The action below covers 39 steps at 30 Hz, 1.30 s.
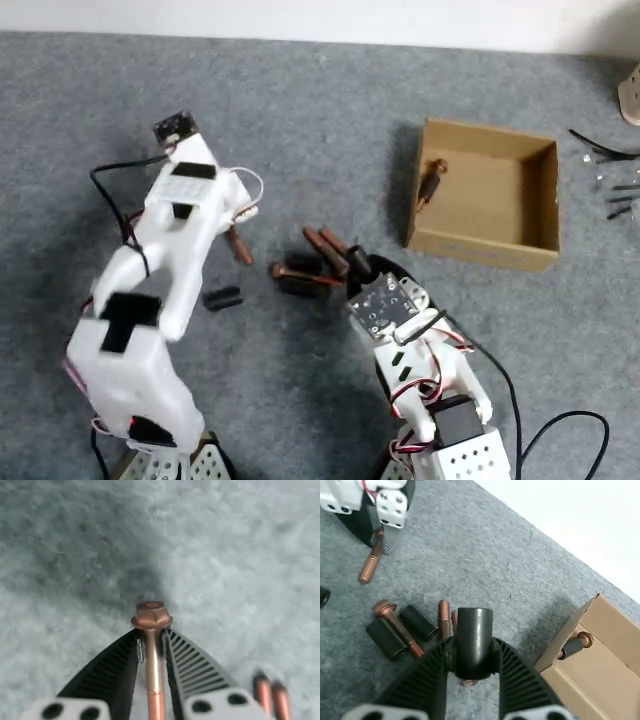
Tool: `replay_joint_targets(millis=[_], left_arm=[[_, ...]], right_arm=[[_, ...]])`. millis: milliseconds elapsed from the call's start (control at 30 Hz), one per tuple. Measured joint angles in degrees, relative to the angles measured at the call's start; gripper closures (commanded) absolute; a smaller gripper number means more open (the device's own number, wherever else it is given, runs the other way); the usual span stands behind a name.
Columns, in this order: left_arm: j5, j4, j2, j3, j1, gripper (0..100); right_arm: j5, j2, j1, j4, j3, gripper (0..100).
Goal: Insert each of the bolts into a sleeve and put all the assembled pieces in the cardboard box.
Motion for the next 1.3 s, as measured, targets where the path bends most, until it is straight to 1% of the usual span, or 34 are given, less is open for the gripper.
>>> replay_joint_targets(millis=[67,133,267,400,467,600,767,867,1033,1200,1300], left_arm=[[0.0,-1.1,-4.7,3.8,0.2,100],[1.5,-3.8,-9.8,8.4,0.2,100],[4.0,-11.4,-20.9,19.1,0.5,100],[4.7,-19.2,-33.4,30.2,4.6,100],[6.2,-22.7,-39.9,35.6,6.4,100],[7.7,-29.1,-52.8,45.7,8.3,100],[8.0,-34.4,-65.7,53.1,10.7,100],[8.6,-37.3,-69.8,54.9,11.8,100],[15.5,-41.6,-70.9,57.2,15.6,99],[16.6,-43.3,-70.9,57.4,19.9,99],[16.6,-43.4,-70.9,57.4,20.5,99]], right_arm=[[0.0,0.0,0.0,0.0,0.0,99.3],[0.0,0.0,0.0,0.0,0.0,99.3],[0.0,0.0,0.0,0.0,0.0,99.3],[0.0,0.0,-0.1,0.0,0.0,99.3],[0.0,0.0,-0.8,0.0,0.0,99.3],[0.0,0.0,-0.9,0.0,0.0,99.3],[0.0,0.0,-0.9,0.0,0.0,99.3],[0.0,0.0,-0.9,0.0,0.0,99.3],[0.0,0.0,-1.2,0.0,0.0,99.3],[0.0,0.0,-1.2,0.0,0.0,99.3],[0.0,0.0,-1.8,0.0,0.0,99.3]])
